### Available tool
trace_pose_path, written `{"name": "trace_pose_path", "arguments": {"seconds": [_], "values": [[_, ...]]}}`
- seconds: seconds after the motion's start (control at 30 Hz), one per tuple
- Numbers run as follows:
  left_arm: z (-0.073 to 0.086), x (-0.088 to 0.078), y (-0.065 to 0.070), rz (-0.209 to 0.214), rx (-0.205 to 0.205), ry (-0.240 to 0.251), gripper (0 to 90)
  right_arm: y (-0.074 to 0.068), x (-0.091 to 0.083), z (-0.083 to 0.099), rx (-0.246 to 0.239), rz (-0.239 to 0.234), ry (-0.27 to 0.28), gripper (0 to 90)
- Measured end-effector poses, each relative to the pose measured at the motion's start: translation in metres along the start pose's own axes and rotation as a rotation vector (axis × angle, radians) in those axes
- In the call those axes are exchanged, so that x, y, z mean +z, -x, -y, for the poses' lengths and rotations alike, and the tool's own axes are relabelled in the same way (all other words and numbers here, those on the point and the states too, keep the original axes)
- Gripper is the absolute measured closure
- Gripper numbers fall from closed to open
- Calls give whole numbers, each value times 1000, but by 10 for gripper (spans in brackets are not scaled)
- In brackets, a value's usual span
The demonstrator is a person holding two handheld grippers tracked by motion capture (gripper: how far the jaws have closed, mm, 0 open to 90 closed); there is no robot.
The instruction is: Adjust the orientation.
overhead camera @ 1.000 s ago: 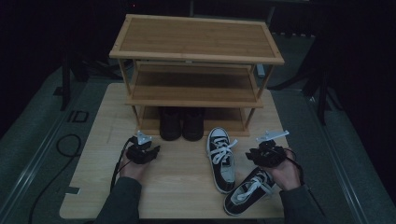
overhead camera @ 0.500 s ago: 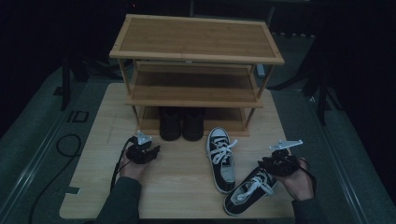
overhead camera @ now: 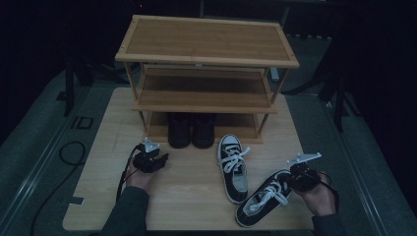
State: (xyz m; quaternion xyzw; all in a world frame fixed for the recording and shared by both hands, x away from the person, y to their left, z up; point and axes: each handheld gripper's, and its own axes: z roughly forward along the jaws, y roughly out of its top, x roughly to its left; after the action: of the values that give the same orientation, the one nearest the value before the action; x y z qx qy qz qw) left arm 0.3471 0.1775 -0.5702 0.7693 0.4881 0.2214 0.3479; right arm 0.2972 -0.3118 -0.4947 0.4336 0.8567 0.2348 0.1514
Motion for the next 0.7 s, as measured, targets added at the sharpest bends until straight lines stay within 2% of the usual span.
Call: {"name": "trace_pose_path", "arguments": {"seconds": [0.4, 0.7], "values": [[0, 0, 0, 0, -2, 2, 565, 2, 1, -16, 1, -6, 27, 899], [0, 0, 0, 1, -1, 2, 565, -2, 9, -40, -42, 2, 43, 900]]}}
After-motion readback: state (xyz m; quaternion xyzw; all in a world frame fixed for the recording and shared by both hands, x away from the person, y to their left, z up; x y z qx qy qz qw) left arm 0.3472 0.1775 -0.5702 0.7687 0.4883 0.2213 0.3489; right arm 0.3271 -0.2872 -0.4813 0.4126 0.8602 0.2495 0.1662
